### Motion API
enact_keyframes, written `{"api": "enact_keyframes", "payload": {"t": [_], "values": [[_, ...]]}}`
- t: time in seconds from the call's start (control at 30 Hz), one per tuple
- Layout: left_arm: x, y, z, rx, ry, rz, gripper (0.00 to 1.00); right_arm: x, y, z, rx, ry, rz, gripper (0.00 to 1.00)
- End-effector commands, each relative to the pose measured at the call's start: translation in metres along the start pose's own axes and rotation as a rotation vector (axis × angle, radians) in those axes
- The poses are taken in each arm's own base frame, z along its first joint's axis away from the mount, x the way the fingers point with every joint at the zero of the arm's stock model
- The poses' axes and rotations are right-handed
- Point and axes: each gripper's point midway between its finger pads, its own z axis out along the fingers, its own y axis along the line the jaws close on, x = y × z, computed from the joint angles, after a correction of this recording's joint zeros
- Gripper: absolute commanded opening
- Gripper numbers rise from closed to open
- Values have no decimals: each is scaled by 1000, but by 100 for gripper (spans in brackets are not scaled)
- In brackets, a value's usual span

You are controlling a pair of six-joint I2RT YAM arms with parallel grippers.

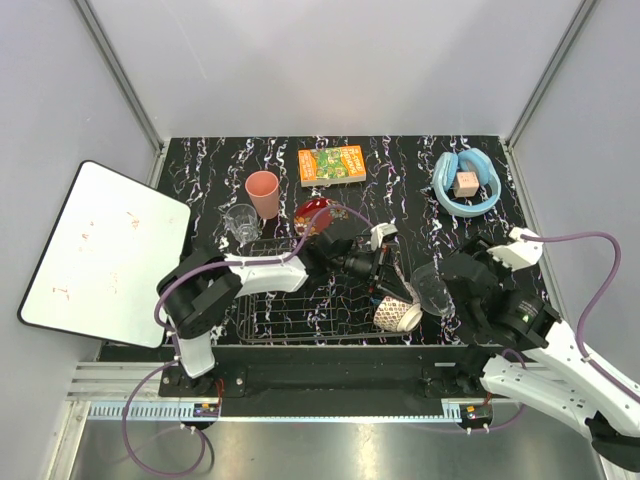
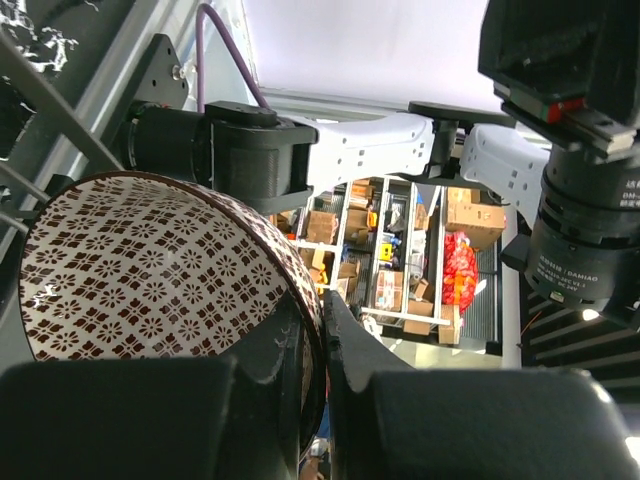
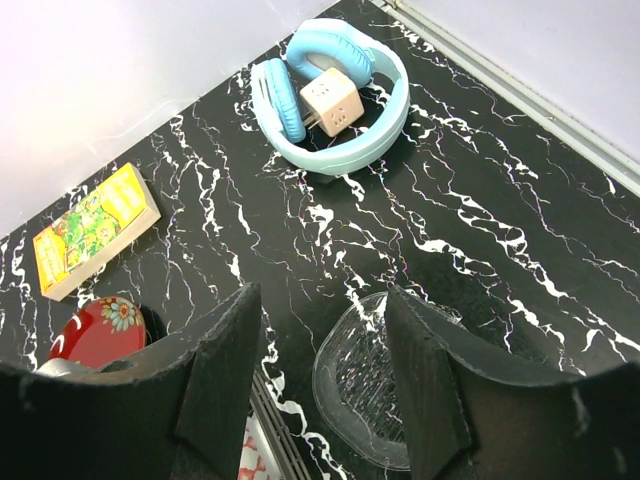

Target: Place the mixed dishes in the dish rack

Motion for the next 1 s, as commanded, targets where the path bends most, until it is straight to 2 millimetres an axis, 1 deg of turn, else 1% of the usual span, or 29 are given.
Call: {"api": "enact_keyframes", "payload": {"t": [0.0,0.1,0.13,0.23,0.3,0.47,0.57,0.67,0.7,0.77,0.8,0.83,0.87,0.97], "values": [[-16,-31,-6,92,-35,82,0,4,-7,1,19,2,2,60],[-28,-21,-16,77,-79,63,0,7,-7,1,20,10,0,60],[-36,-18,-22,71,-107,55,0,8,-7,2,22,11,-4,60],[-48,-7,-32,38,-146,38,0,10,-6,2,21,17,-2,60],[-49,-3,-32,23,-152,39,0,12,-7,2,23,20,-4,60],[-56,6,-25,0,-158,41,0,13,-7,2,17,27,-3,60],[-55,8,-20,-10,-147,42,0,12,-9,0,16,29,-1,60],[-42,14,-12,-25,-119,28,0,11,-11,0,17,27,-3,60],[-35,15,-7,-25,-103,29,0,12,-11,0,15,29,-3,60],[-29,16,-4,-23,-87,22,0,13,-10,0,17,33,-7,61],[-25,15,-1,-20,-79,23,2,13,-10,0,15,39,-8,61],[-24,15,0,-17,-74,16,9,14,-9,0,14,42,-8,61],[-22,14,2,-14,-69,17,13,15,-8,0,12,48,-6,61],[-21,9,3,6,-67,19,16,16,-9,0,14,50,-12,61]]}}
